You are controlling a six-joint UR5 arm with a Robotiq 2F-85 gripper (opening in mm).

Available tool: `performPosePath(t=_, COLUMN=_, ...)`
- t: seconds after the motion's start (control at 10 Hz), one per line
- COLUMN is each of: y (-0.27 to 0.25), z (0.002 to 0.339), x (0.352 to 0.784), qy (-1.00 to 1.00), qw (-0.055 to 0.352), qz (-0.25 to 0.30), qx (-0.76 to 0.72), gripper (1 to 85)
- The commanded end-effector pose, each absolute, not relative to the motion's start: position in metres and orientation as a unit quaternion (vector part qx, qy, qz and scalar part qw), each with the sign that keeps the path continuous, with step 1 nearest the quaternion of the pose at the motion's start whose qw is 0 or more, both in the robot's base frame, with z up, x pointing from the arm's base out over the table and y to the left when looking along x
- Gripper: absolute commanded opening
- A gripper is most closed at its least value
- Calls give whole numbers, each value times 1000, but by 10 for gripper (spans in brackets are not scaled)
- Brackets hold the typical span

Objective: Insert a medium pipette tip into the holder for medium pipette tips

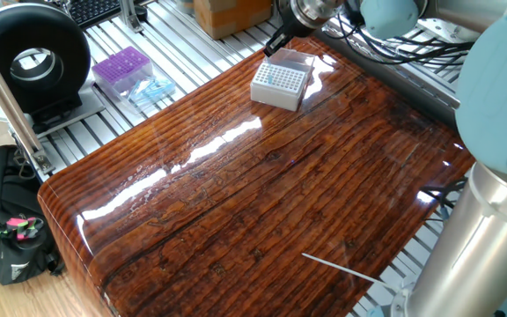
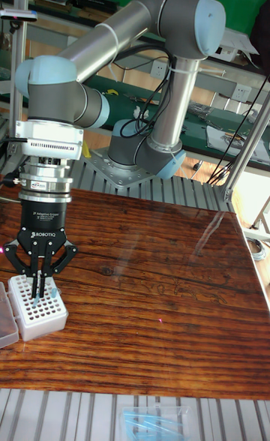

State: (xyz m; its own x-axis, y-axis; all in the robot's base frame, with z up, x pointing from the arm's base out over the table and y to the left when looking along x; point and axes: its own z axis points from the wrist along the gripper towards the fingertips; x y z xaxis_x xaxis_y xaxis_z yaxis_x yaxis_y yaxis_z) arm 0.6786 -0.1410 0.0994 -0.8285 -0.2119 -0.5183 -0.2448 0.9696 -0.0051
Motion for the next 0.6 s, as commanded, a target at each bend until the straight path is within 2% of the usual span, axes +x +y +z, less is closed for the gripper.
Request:
performPosePath(t=0.0, y=-141, z=101, x=677, qy=955, qw=266, qz=35, qx=-124, gripper=193)
performPosePath(t=0.2, y=-142, z=101, x=674, qy=956, qw=260, qz=36, qx=-131, gripper=243)
performPosePath(t=0.5, y=-142, z=102, x=672, qy=956, qw=257, qz=36, qx=-136, gripper=270)
